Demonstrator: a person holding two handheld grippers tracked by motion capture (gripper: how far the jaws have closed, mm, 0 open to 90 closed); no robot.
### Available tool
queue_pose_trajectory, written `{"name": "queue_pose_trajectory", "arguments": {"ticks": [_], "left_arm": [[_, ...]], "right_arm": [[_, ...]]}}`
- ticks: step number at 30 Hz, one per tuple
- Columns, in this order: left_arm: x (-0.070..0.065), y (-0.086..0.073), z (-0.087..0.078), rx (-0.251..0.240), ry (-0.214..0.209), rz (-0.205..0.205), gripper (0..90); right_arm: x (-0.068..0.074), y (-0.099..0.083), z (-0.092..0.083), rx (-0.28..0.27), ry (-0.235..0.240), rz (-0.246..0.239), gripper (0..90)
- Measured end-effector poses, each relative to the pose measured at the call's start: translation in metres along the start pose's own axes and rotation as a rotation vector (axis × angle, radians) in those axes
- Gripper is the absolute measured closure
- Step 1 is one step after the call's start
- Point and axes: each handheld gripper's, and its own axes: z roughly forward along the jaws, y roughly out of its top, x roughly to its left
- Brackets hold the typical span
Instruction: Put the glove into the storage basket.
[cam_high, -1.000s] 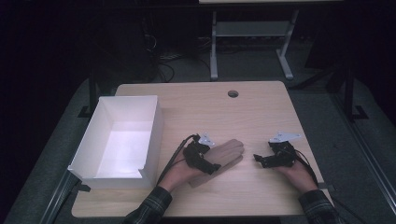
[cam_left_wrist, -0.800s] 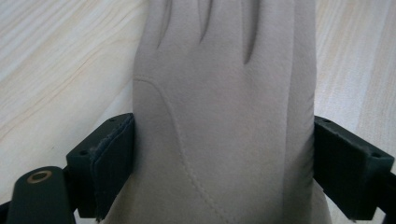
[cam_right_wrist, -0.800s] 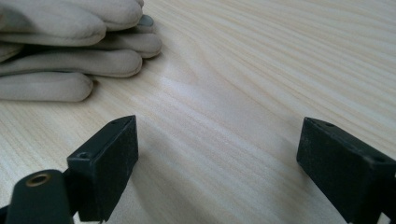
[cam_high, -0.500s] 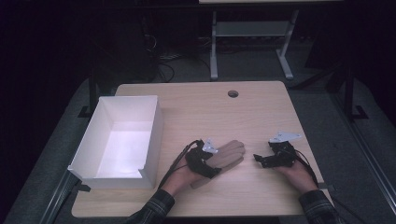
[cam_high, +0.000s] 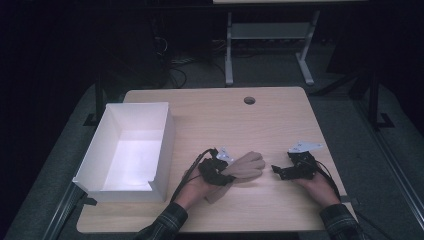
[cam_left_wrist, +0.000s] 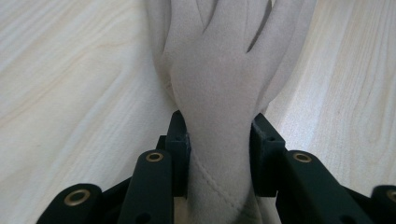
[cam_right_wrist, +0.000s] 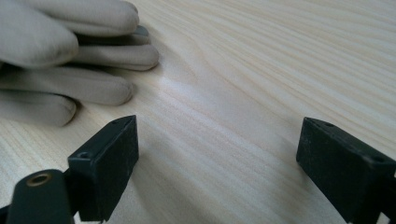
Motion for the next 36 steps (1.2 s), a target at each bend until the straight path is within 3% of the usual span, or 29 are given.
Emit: {"name": "queue_pose_trajectory", "arguments": {"ticks": [7, 19, 36], "left_arm": [[0.005, 0.014, -0.024, -0.043, 0.011, -0.055, 65.9], [0.017, 0.039, -0.080, -0.089, 0.040, -0.093, 65.9], [0.043, 0.044, -0.154, -0.151, 0.119, -0.136, 65.9]], "right_arm": [[0.000, 0.000, 0.000, 0.003, -0.003, 0.000, 12.6], [0.000, 0.000, 0.000, 0.004, -0.003, -0.004, 12.6], [0.000, 0.000, 0.000, 0.004, -0.003, -0.004, 12.6]]}}
